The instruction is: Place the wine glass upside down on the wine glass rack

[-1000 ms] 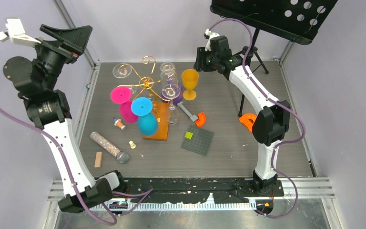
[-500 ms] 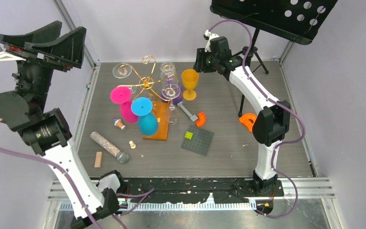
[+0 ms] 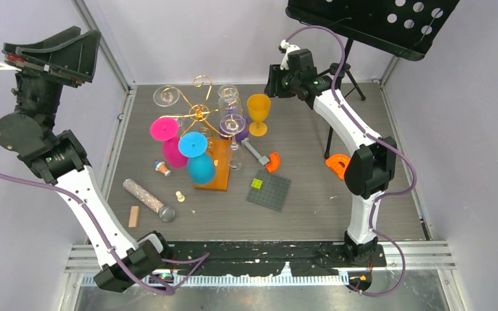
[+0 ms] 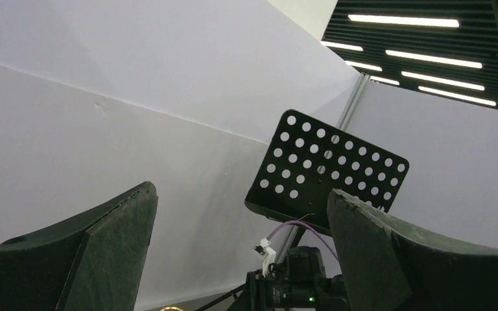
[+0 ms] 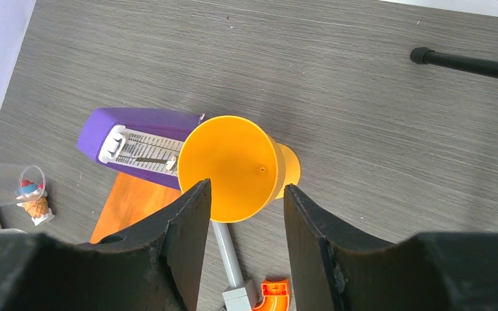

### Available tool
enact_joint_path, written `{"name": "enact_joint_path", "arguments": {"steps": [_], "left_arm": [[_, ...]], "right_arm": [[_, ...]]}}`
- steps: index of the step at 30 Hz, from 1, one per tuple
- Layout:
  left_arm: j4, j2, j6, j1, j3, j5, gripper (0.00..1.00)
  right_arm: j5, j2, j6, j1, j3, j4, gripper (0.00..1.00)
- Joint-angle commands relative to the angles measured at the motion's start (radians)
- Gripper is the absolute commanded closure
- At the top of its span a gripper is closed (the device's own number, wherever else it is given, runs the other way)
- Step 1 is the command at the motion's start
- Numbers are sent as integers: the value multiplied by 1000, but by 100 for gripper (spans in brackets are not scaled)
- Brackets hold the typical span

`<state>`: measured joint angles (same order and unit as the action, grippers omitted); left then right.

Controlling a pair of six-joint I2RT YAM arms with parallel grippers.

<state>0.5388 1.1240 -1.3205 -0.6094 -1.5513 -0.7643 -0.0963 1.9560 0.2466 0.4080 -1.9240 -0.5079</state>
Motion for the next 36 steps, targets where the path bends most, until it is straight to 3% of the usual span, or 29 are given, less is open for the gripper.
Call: {"name": "enact_joint_path", "arguments": {"steps": [1,4,6,11,16,19,21,28,36], "left_arm": [[-390,-54,353,79,-204,-54,0],[-826,-48,666,247,-324,143,1],[-1001,-45,776,355,-364,316,4],[-1214,-20,808,547,-377,593,23],[-1372,61,855,858,-430,967,26],[-1437,130,821,976,-463,1125,29],[-1484,172,793,1002,-483,1166,31],[-1618,307,749,1077,-571,1193,54],[-1675,335,673,1180,-553,1311,52]], "right_arm": [[-5,-67,-9,-4,-11,37,48],[-8,-77,-9,-4,0,36,48],[-7,-83,-10,-5,7,36,48],[-5,-103,-12,-4,23,37,48],[7,-140,-16,-5,60,46,48],[15,-171,-16,-4,88,62,48],[21,-191,-16,-4,112,73,48],[51,-254,-40,-4,209,99,48],[91,-315,-7,-5,285,139,48]]}}
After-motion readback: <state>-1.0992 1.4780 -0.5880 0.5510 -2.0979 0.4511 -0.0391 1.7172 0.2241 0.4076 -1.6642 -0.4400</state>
